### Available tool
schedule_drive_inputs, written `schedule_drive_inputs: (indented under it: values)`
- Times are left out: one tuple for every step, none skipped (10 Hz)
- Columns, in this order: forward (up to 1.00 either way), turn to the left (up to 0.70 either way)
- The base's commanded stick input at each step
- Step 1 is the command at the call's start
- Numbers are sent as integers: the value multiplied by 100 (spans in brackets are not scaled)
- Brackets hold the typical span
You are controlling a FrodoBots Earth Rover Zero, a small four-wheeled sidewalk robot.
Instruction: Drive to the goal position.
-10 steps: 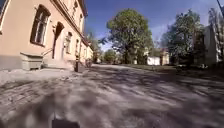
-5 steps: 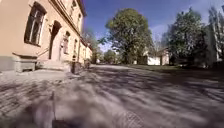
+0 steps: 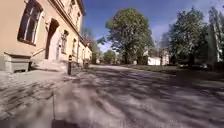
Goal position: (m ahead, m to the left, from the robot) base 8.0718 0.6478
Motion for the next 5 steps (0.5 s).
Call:
schedule_drive_inputs:
  values:
    - [100,0]
    - [100,0]
    - [100,0]
    - [100,0]
    - [100,0]
